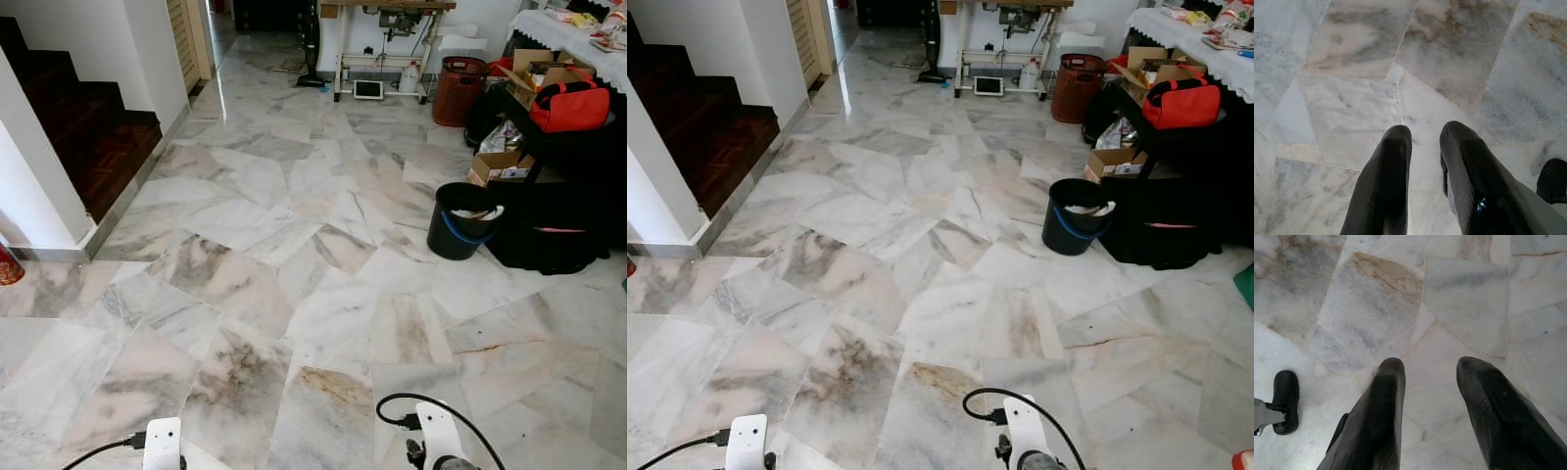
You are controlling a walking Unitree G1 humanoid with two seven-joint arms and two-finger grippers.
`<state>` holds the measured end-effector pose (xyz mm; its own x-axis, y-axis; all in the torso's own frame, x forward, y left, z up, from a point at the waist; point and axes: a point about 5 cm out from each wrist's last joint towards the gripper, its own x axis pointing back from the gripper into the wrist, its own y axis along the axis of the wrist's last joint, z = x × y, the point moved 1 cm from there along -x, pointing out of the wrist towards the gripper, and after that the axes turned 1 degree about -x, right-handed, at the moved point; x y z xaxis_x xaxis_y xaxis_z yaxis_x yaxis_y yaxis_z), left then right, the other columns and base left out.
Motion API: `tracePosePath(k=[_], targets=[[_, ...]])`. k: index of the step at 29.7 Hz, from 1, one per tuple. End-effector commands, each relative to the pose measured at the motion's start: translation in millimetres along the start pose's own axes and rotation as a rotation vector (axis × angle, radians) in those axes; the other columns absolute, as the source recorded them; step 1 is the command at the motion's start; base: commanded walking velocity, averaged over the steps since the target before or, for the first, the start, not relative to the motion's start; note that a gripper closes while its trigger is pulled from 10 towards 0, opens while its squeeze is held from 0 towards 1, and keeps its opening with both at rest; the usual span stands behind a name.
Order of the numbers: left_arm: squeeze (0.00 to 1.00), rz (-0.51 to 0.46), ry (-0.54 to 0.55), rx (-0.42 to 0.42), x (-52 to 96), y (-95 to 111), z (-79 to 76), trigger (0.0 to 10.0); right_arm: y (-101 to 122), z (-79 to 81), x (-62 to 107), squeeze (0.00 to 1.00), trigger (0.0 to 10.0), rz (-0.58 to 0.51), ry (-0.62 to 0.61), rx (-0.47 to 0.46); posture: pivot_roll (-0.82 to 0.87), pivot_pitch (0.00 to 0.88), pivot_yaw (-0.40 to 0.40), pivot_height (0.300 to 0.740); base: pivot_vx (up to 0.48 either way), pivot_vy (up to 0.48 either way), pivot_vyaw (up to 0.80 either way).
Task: Setting the table
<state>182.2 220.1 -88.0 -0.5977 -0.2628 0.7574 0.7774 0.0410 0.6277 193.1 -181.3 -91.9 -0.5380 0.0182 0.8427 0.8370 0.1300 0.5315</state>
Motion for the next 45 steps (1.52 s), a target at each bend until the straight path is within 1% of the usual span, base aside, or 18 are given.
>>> tracePosePath(k=[1,14,15,18,26,32,34,37,41,45], targets=[[0.00,-0.078,-0.260,-0.267,-1.4,29,-41.8,10.0,10,-7.0,1.2,0.00,10.0,-0.099,0.045,-0.189,-0.03,0.000,0.032,0.740,0.000,0.000,0.00],[0.00,-0.080,-0.260,-0.267,-1.4,30,-41.9,10.0,10,-7.2,1.2,0.00,10.0,-0.096,0.043,-0.185,-0.02,0.000,0.031,0.740,0.000,0.000,0.00],[0.00,-0.079,-0.266,-0.244,-0.6,28,-44.0,10.0,12,-6.5,1.0,0.00,10.0,-0.105,0.049,-0.196,0.01,0.000,-0.001,0.740,0.000,0.000,0.00],[0.00,-0.080,-0.274,-0.209,0.8,25,-47.5,10.0,15,-5.1,0.9,0.00,10.0,-0.121,0.062,-0.213,0.01,0.000,-0.001,0.740,0.000,0.000,0.00],[0.00,-0.086,-0.272,-0.206,0.5,27,-48.1,10.0,19,-5.8,0.7,0.00,10.0,-0.131,0.061,-0.212,0.01,0.000,-0.008,0.740,0.000,0.000,0.00],[0.00,-0.089,-0.267,-0.200,0.0,29,-47.1,10.0,20,-7.1,0.8,0.00,10.0,-0.136,0.063,-0.214,0.02,0.000,-0.022,0.740,0.000,0.000,0.00],[0.00,-0.090,-0.269,-0.200,0.1,30,-48.4,10.0,21,-9.2,1.0,0.00,10.0,-0.138,0.065,-0.202,0.03,0.000,-0.046,0.740,0.000,0.000,0.00],[0.00,-0.088,-0.262,-0.184,0.2,29,-48.2,10.0,23,-11.1,1.0,0.00,10.0,-0.140,0.069,-0.184,0.03,0.000,-0.058,0.740,0.000,0.000,0.00],[0.00,-0.080,-0.250,-0.168,0.7,25,-47.2,10.0,27,-14.1,1.0,0.00,10.0,-0.148,0.063,-0.176,0.03,0.000,-0.059,0.740,0.000,0.000,0.00],[0.00,-0.073,-0.252,-0.174,1.1,22,-47.0,10.0,30,-15.9,0.9,0.00,10.0,-0.157,0.048,-0.181,0.02,0.000,-0.049,0.740,0.000,0.000,0.00]])
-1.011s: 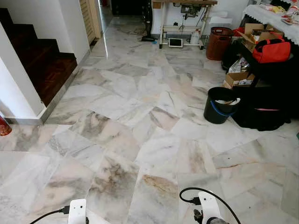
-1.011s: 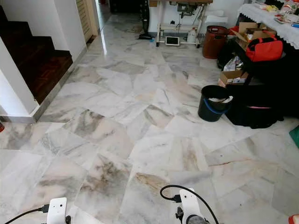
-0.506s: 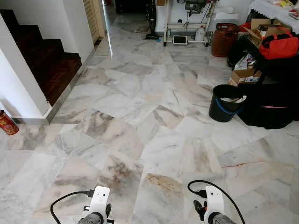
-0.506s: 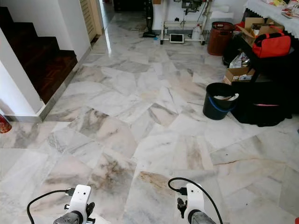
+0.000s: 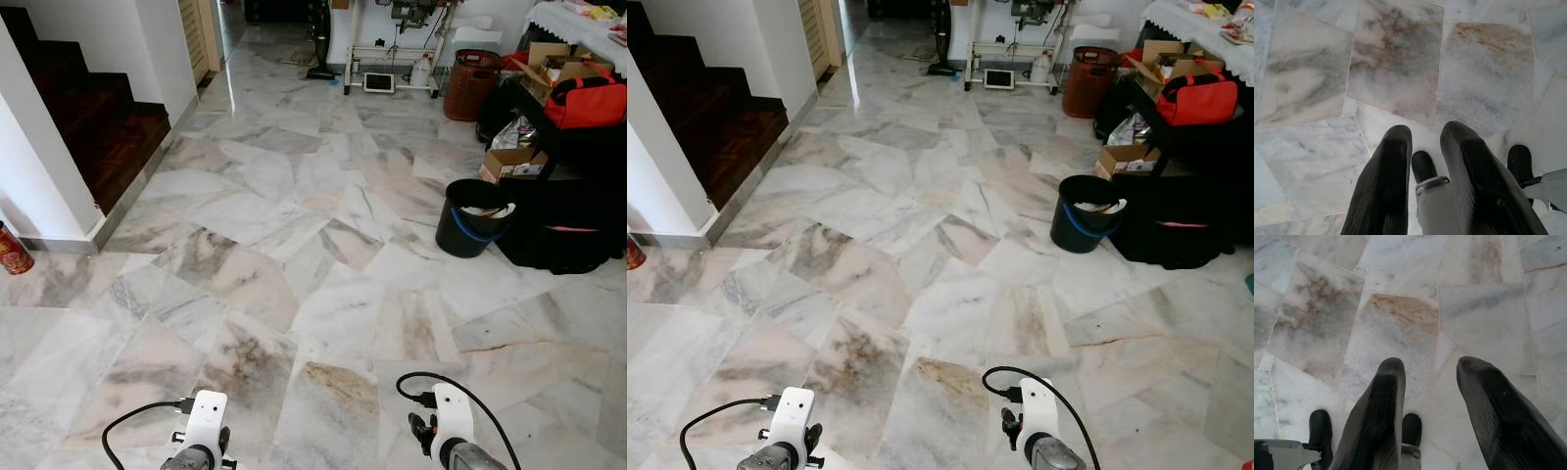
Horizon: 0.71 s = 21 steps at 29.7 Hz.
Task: Setting the table
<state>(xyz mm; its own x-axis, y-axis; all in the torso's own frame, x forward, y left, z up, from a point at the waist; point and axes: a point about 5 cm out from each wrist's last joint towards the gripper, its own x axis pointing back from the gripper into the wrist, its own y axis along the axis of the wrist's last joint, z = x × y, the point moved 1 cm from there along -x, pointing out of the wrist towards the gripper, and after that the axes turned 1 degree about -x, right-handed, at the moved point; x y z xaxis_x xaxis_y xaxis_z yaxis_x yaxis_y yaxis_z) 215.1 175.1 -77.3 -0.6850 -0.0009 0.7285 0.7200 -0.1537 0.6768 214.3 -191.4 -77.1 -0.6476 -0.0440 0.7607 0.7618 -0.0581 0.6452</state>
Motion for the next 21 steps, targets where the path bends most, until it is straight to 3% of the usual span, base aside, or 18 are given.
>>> tracePosePath(k=[1,21], targets=[[0.00,0.028,0.006,0.012,1.7,-8,-0.8,10.0,6,-1.6,-0.8,0.00,10.0,-0.019,-0.011,-0.002,0.01,0.000,-0.047,0.740,0.000,0.000,0.00],[0.00,0.036,0.019,0.008,2.4,-10,3.5,10.0,-4,-4.1,1.0,0.00,10.0,0.016,-0.041,-0.023,0.02,0.000,-0.041,0.740,0.000,0.000,-0.69]])
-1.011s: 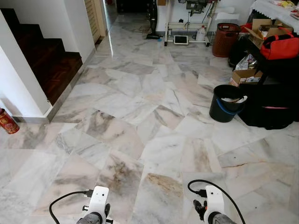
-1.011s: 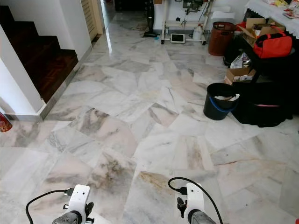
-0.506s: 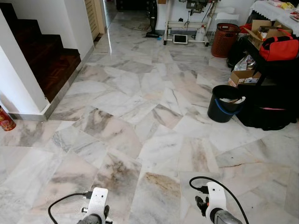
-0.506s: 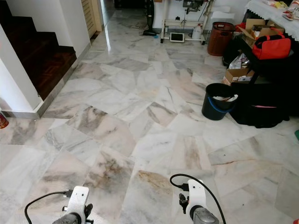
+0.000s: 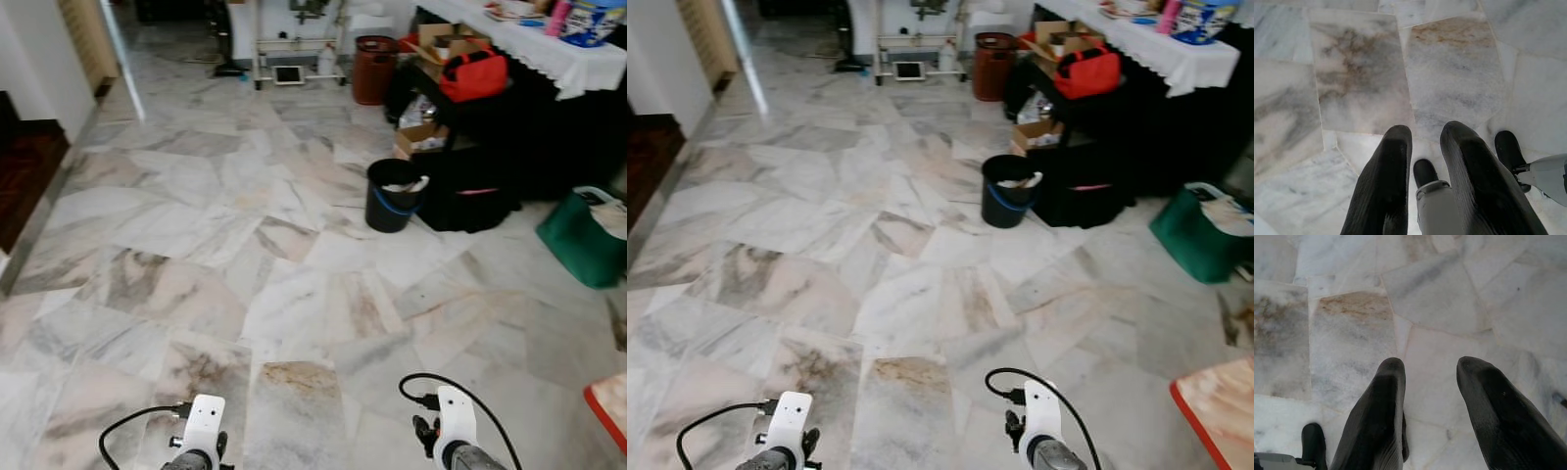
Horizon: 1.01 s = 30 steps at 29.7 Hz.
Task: Setting the table
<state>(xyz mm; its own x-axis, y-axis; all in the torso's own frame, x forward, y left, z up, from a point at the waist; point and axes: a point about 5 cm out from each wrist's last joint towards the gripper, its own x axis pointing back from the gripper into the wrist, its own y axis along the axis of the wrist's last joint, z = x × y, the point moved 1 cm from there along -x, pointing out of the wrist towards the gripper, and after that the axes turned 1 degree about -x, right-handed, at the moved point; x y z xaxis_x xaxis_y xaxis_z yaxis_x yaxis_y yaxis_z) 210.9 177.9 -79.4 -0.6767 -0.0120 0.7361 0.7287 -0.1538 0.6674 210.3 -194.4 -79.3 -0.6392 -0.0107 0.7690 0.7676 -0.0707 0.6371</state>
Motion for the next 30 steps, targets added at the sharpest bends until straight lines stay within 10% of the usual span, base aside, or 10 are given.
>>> tracePosePath(k=[1,30], targets=[[0.00,0.024,0.009,0.008,1.0,-6,1.4,10.0,0,-0.7,-0.2,0.00,10.0,0.006,-0.006,-0.010,0.02,0.000,-0.041,0.740,0.000,0.000,-0.73],[0.00,0.076,0.026,-0.060,3.5,-17,2.7,10.0,-3,-3.5,0.8,0.00,10.0,0.013,-0.033,-0.016,0.01,0.000,-0.039,0.740,0.000,-0.085,-0.73]])
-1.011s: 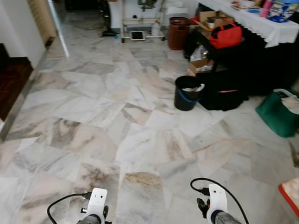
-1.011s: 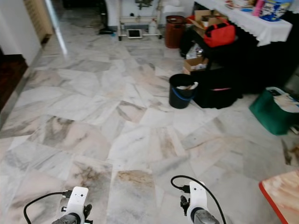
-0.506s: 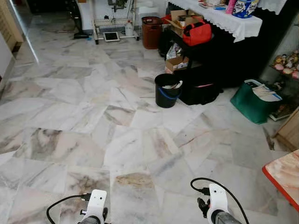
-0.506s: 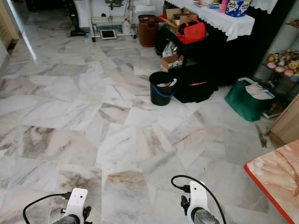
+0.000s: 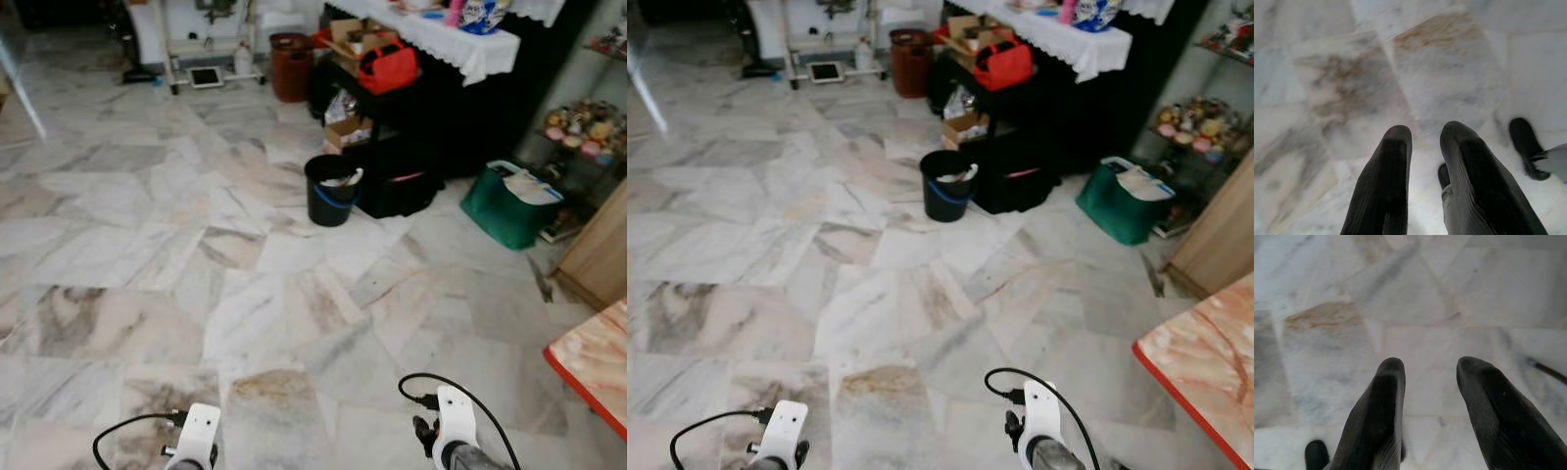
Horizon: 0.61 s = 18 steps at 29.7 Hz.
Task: Setting the table
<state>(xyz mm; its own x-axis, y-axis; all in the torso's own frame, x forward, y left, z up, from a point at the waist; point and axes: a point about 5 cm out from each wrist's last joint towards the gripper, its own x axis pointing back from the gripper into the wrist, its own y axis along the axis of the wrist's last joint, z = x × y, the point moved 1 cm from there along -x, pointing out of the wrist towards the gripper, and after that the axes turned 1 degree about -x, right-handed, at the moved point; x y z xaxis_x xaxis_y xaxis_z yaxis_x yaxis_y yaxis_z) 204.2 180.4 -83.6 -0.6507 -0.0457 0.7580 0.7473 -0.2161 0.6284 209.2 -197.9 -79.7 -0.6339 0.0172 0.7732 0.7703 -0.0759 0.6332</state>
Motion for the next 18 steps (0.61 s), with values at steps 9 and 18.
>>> tracePosePath(k=[9,18], targets=[[0.00,0.037,0.000,-0.002,1.8,-9.6,1.2,10.0,-2.6,1.4,0.1,0.00,10.0,0.011,-0.002,-0.012,0.01,0.000,-0.040,0.740,0.000,0.000,-0.73],[0.00,0.033,-0.004,-0.007,1.6,-8.6,1.1,10.0,-2.3,3.7,-0.3,0.00,10.0,0.011,0.002,-0.015,0.01,0.000,-0.035,0.740,0.000,0.000,-0.73]])
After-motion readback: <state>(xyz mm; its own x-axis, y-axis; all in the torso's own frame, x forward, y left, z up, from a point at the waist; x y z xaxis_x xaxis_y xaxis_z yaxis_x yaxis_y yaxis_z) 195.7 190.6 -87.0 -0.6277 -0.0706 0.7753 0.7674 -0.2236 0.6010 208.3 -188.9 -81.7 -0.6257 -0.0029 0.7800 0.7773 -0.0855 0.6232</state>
